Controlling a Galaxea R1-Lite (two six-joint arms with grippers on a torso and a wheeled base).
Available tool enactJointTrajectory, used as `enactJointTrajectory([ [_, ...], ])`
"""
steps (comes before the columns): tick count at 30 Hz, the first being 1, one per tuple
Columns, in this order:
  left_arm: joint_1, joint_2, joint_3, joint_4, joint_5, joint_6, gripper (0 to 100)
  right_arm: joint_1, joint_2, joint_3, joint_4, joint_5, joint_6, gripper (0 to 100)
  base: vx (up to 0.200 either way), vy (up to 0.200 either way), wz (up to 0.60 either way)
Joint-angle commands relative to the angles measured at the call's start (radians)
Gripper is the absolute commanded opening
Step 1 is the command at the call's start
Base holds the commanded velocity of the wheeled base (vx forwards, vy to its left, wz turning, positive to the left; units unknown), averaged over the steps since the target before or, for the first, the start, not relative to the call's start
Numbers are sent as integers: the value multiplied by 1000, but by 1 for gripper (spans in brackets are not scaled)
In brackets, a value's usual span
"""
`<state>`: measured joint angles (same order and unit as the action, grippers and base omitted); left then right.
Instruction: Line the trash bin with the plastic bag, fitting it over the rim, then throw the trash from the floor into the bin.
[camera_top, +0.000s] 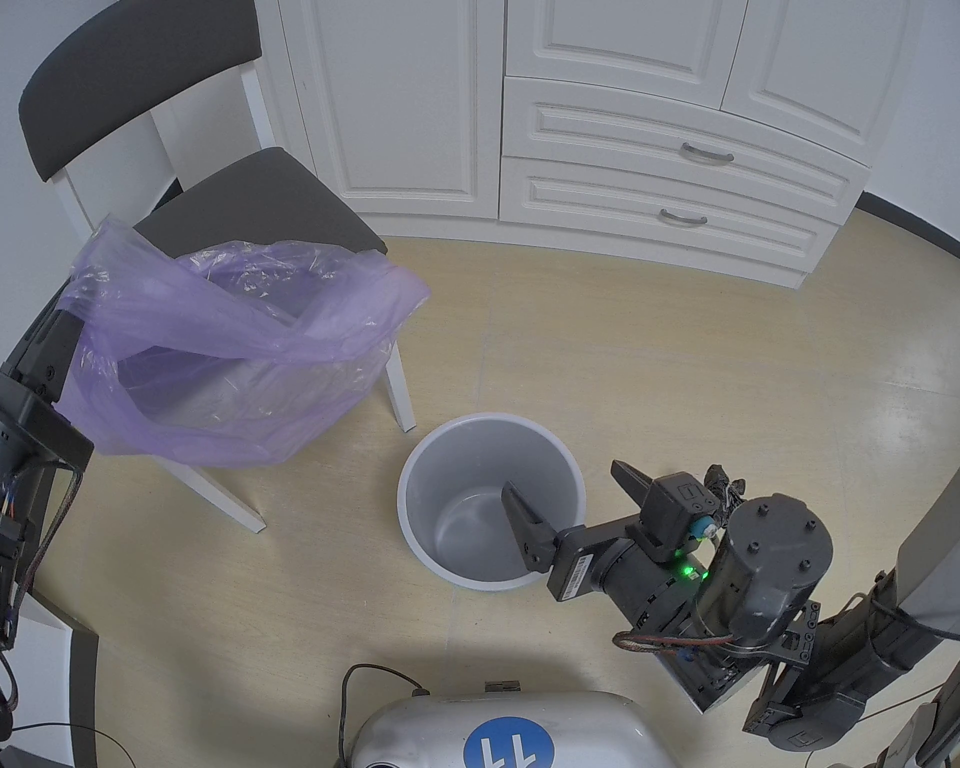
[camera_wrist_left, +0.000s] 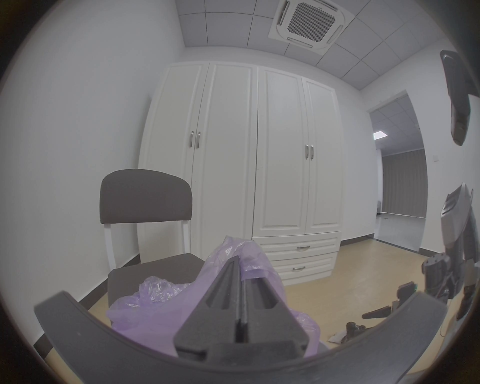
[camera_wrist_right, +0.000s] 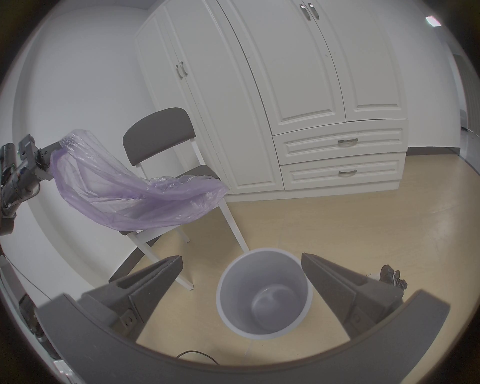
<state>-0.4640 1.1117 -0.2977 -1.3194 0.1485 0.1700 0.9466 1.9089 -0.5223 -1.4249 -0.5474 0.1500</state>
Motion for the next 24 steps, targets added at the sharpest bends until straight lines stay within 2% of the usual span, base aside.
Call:
enactJointTrajectory([
  [1, -30, -29, 0, 12, 0, 0, 0, 11, 33, -1, 0, 0, 11, 100, 0, 0, 0],
  [13, -134, -41, 14, 17, 0, -1, 0, 50, 180, 2, -81, 6, 43, 100, 0, 0, 0],
  [24, -146, -29, 12, 17, 0, -4, 0, 110, 260, 7, -91, 11, 118, 100, 0, 0, 0],
])
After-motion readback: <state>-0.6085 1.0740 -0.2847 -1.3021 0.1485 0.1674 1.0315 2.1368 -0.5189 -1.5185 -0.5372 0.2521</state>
